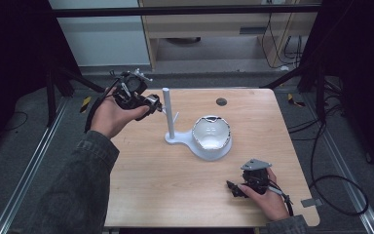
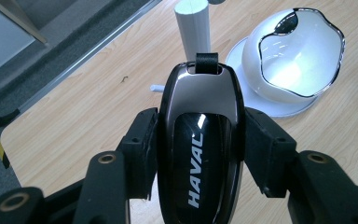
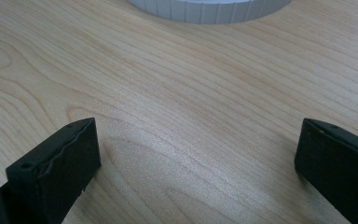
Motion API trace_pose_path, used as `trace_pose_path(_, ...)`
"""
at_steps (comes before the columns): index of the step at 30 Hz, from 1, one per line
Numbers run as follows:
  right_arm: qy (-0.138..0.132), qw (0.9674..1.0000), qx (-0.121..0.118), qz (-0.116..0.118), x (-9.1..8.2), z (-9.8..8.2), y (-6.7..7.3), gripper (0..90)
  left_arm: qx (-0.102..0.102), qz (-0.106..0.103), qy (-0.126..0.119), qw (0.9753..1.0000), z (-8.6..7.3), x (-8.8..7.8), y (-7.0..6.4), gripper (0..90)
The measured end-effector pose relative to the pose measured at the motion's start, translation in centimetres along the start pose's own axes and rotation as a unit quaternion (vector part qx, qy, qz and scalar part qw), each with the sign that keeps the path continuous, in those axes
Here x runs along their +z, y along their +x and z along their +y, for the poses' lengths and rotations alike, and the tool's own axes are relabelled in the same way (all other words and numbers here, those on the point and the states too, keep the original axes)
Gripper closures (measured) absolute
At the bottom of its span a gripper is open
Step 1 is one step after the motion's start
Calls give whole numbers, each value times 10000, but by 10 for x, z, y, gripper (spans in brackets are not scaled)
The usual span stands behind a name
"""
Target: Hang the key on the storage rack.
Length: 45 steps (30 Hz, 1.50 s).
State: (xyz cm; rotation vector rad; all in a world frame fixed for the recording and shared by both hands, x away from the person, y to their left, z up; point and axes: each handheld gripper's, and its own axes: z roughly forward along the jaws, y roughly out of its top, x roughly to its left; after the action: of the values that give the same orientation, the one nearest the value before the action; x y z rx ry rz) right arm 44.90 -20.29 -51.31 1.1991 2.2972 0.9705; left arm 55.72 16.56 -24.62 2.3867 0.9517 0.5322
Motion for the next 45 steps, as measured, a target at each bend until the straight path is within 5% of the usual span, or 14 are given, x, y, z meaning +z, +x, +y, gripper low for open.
trace_pose_path(29, -3, 10000, 3, 3, 0, 0, 0, 4, -237, 34, 124, 9996, -28, 24, 12, 485)
trace_pose_path(45, -5, 10000, 4, 5, 0, 0, 0, 4, -260, -9, 174, 9995, -57, 46, 5, 486)
